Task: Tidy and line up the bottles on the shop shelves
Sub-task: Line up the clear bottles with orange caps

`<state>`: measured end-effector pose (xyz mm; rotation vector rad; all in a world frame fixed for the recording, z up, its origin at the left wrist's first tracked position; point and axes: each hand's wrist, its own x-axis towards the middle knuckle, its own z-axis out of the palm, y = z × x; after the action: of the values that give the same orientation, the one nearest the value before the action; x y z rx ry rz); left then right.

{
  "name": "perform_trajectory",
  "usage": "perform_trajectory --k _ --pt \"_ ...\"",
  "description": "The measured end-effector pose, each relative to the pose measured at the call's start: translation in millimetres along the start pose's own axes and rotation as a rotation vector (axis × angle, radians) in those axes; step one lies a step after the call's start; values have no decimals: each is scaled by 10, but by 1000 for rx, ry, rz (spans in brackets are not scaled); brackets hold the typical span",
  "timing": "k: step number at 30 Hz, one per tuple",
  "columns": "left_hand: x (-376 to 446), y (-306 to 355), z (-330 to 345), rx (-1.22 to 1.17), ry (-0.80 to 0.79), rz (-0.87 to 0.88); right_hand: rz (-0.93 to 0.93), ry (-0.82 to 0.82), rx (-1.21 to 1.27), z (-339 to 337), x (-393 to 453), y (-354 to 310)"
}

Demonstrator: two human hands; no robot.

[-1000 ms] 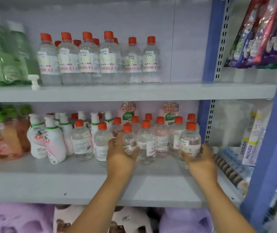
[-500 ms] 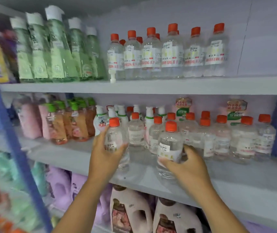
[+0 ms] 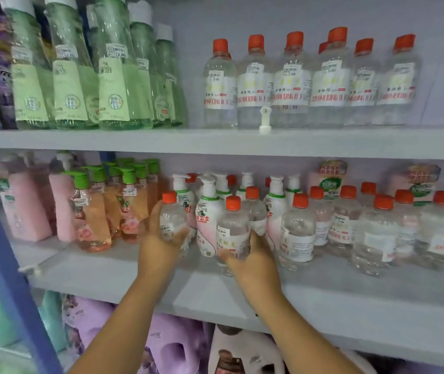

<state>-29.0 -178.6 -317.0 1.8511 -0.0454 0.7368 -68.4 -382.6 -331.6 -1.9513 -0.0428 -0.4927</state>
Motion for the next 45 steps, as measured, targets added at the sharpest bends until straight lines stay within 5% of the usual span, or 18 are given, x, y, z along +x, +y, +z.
perform_trajectory --k 3,6,9,14,18,26,37,45 --pt "-41 60 58 -13 80 -6 -7 12 -27 -51 -39 -49" --pt "-412 398 329 -158 296 356 -36 100 10 -449 -110 -36" --pt "-902 919 842 -238 96 573 -78 330 68 -1113 -148 12" --pt "-1100 1381 1694 -168 -130 267 -60 616 -129 -2188 52 367" --pt "-1051 1351 2106 88 -229 -42 170 349 -256 -2451 325 690" --pt "-1326 1350 1634 -117 -267 26 78 288 -251 -2366 267 649" --pt "-957 860 12 198 132 59 -141 21 -51 -1018 -96 -44" --pt "-530 398 23 181 36 4 -21 -105 67 -724 102 78"
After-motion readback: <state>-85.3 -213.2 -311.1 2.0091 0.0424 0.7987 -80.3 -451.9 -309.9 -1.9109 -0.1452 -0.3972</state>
